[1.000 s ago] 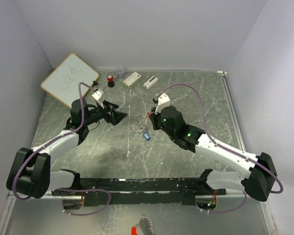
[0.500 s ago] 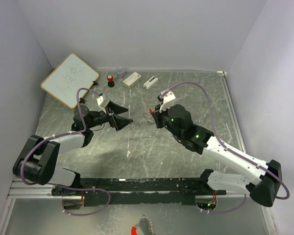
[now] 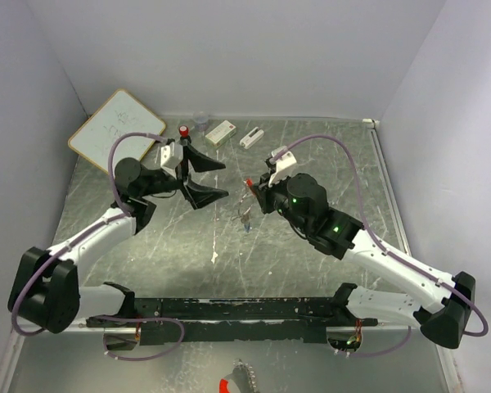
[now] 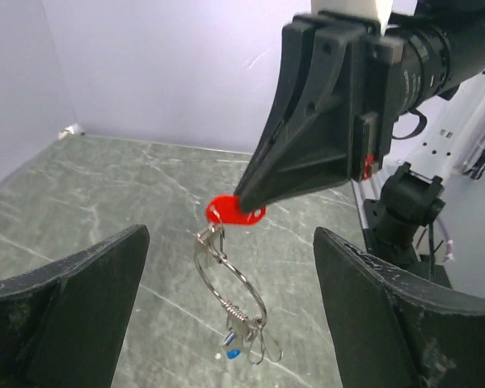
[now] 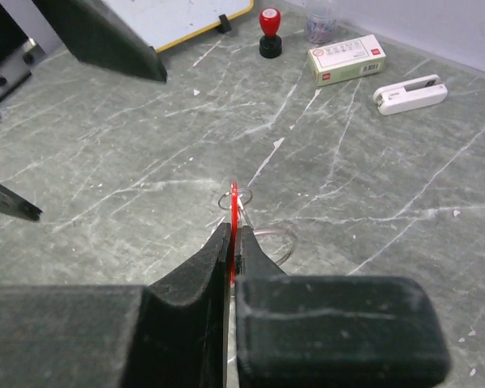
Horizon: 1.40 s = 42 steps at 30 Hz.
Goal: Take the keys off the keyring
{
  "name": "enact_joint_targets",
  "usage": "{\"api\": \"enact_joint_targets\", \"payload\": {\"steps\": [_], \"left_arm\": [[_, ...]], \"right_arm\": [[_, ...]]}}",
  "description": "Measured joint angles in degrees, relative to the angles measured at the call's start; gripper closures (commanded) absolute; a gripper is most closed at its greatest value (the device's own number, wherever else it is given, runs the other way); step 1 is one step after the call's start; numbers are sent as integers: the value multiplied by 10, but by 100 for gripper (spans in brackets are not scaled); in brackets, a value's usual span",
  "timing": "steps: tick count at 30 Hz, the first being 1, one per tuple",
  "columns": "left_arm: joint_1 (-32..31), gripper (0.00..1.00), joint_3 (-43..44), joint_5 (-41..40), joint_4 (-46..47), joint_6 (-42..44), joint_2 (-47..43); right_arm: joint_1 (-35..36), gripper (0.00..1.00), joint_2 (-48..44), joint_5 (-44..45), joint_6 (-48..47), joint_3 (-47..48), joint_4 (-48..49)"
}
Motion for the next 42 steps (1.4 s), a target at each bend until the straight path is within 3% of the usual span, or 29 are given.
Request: {"api": "enact_joint_targets", "payload": {"steps": [6,14,20,22,26,29,33,42], "left_arm": [[-14,6,96,-37,-193,113,-47],[-25,6,92,-323,-305,166,-80],[-26,6,169,-478,-419,168,-35],[-26,6,163,-510,-426,163,-34],[-26,6,68,-559,-398,152,-89],[-26,6,52,-589,-410,151,-125],[-26,6,97,-607,-427,151,-124],[-26,6,18,-490,-371,138,-134]], "right_arm": [[1,100,-2,-2,-8,10,1],[2,100,0,1,-21,31,3],[4,100,7,3,-32,38,14],[5,100,8,4,-33,38,14],[6,100,9,6,-37,38,15],[6,100,9,8,-41,38,15],[6,100,10,10,-43,38,23],[8,100,24,16,-47,38,40]]}}
